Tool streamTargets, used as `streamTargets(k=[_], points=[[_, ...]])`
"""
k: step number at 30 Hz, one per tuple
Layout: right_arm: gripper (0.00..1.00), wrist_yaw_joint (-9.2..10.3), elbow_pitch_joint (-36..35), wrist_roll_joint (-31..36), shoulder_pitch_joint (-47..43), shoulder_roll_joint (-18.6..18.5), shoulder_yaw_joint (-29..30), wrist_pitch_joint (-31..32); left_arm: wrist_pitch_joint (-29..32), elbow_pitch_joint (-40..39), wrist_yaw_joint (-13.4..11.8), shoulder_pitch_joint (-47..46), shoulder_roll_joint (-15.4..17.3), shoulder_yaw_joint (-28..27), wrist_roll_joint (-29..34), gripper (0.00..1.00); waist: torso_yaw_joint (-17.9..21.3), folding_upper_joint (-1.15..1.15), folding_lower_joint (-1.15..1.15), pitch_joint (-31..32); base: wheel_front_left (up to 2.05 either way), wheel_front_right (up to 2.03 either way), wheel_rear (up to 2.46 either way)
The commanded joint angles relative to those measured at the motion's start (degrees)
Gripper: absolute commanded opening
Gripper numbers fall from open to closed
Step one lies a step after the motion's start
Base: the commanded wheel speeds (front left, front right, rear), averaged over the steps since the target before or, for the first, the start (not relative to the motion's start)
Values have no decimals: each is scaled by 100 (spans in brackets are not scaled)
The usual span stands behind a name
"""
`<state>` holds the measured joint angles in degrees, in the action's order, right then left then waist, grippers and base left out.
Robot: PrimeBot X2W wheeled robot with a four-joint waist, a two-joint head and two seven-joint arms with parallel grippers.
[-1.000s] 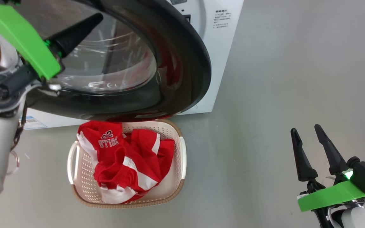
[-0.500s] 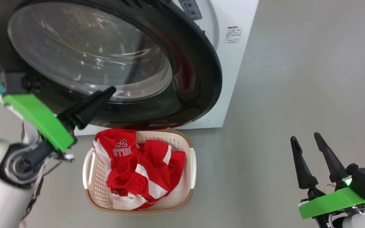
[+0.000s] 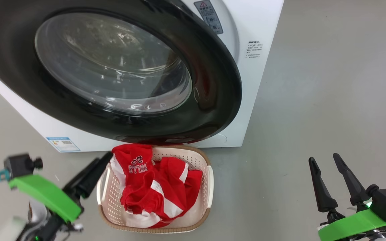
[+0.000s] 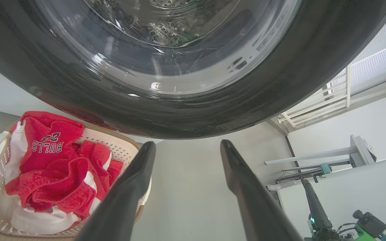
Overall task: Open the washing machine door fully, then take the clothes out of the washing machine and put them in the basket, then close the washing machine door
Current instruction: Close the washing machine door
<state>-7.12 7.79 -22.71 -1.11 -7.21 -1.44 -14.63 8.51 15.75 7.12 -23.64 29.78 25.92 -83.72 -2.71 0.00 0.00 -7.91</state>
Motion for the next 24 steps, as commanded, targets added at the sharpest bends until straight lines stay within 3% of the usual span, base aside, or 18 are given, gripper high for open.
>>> streamTargets(k=[1,12,24], points=[[100,-36,-126,-2,-2,-115,-118,-37,-112,-132,36,-12,244,-238,-36,100,2,0,0,24,0,0,0],[100,-36,-132,-21,-193,-189,-49,-37,-1295,130,36,1081,154,-157,15,100,147,0,0,159,0,0,0],[100,-36,-153,-50,-369,-228,37,-37,-2248,406,36,1602,76,16,481,100,278,0,0,315,0,0,0]])
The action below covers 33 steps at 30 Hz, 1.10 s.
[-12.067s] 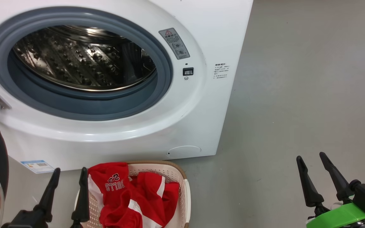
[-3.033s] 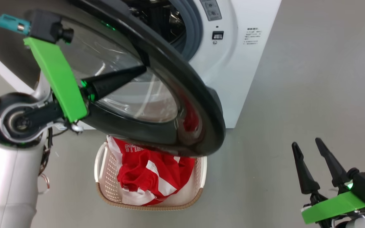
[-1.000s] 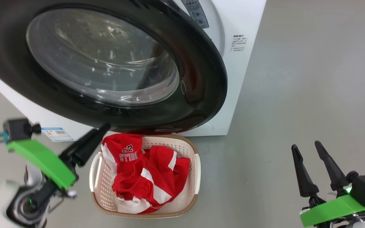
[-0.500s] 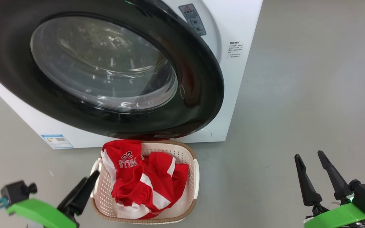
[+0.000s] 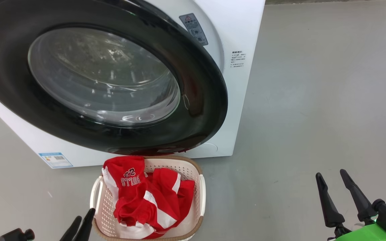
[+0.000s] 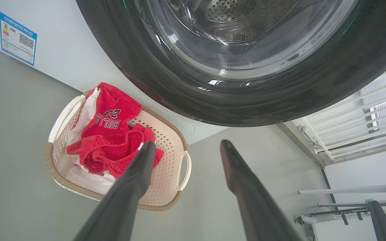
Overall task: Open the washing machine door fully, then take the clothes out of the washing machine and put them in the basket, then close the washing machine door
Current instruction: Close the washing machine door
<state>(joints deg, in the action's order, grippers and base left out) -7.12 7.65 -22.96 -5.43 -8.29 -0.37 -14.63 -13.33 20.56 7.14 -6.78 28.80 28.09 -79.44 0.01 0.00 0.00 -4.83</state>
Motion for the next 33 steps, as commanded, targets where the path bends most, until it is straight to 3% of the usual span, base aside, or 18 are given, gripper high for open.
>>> streamTargets(k=[1,5,11,19,25,33], points=[[100,-36,-140,-27,52,-122,-68,-37,-102,-45,35,-68,184,-200,190,100,11,0,0,16,0,0,0],[100,-36,-145,-24,16,-123,-32,-37,-160,67,35,-33,110,-395,791,100,14,0,0,46,0,0,0],[100,-36,-154,-23,-37,-124,3,-37,-165,7,35,178,-392,-1331,1883,100,3,0,0,87,0,0,0],[100,-36,-173,-16,-72,-97,29,-37,-166,-191,35,514,-1064,-2150,3580,100,-28,0,0,118,0,0,0],[100,-36,-178,-14,-72,-87,39,-37,-166,-390,35,640,-1493,-2680,4286,100,-53,0,0,111,0,0,0],[100,-36,-163,-13,-37,-79,25,-37,-166,-690,35,736,-1819,-3030,5214,100,-73,0,0,78,0,0,0]])
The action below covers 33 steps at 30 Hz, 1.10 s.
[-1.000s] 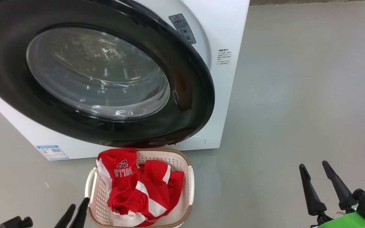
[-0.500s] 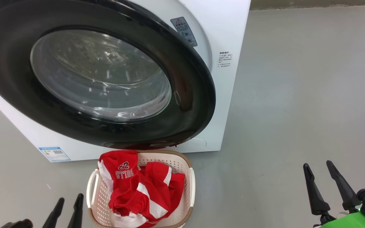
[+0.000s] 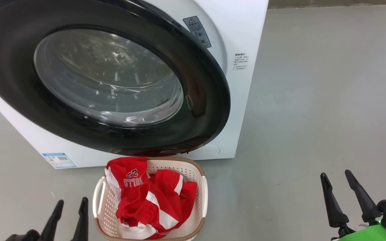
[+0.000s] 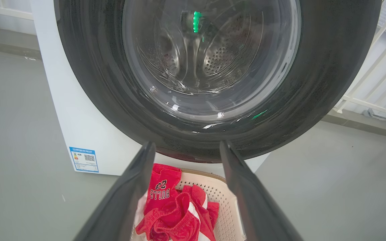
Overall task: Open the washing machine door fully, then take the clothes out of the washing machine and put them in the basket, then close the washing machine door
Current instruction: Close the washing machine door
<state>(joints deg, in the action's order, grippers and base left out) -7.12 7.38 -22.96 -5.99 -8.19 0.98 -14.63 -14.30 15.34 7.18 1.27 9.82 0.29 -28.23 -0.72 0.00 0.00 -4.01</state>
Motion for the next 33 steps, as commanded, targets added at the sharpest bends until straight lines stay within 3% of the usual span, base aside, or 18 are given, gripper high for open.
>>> streamTargets(k=[1,12,33], points=[[100,-36,-133,-15,25,-89,-114,-37,-70,-203,31,-63,39,-286,189,100,0,0,0,-9,0,0,0],[100,-36,-118,-23,60,-80,-126,-37,-70,-494,31,44,-315,-628,1304,100,15,0,0,-31,0,0,0],[100,-36,-123,-12,70,-122,-168,-37,-70,-411,31,126,-508,-756,1508,100,-43,0,0,16,0,0,0]])
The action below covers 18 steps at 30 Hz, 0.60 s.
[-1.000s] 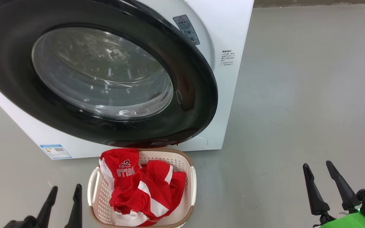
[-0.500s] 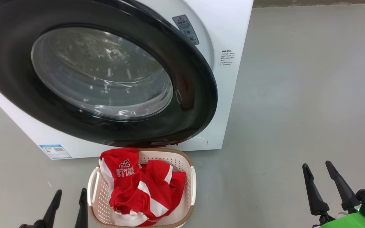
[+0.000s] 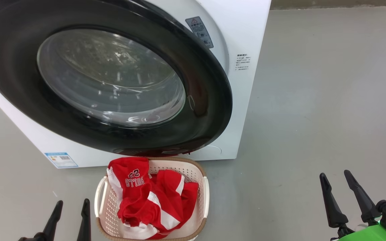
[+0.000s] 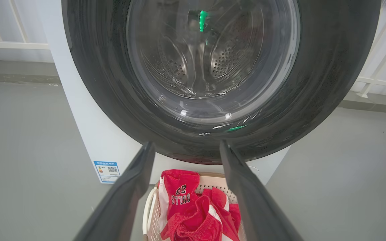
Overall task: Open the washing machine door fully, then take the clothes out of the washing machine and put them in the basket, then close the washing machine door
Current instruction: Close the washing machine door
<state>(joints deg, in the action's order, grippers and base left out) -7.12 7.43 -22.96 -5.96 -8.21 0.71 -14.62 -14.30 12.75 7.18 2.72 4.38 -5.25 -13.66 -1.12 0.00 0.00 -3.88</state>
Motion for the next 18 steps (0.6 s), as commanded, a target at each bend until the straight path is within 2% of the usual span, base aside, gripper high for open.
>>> streamTargets(k=[1,6,7,8,9,10,18], points=[[100,-36,-127,-12,70,-122,-142,-38,-70,-161,31,-16,34,-195,56,100,-12,0,0,6,0,0,0],[100,-36,-136,-21,109,-145,-215,-38,-70,-206,31,-30,19,-152,79,100,-85,0,0,8,0,0,0],[88,-36,-141,-31,129,-153,-242,-38,-70,-222,31,-31,14,-140,85,100,-107,0,0,5,0,0,0],[49,-36,-144,-43,154,-162,-273,-38,-70,-241,31,-29,7,-124,94,100,-131,0,0,1,0,0,0],[32,-36,-152,-55,184,-170,-297,-38,-70,-255,31,-30,0,-103,102,100,-161,0,0,-8,0,0,0],[0,-36,-164,-70,224,-173,-316,-38,-70,-257,31,-40,-7,-85,101,100,-194,0,0,-20,0,0,0],[0,-36,-118,-118,837,-172,-708,-38,-70,-303,31,-160,-98,103,89,100,-571,0,0,-200,0,0,0]])
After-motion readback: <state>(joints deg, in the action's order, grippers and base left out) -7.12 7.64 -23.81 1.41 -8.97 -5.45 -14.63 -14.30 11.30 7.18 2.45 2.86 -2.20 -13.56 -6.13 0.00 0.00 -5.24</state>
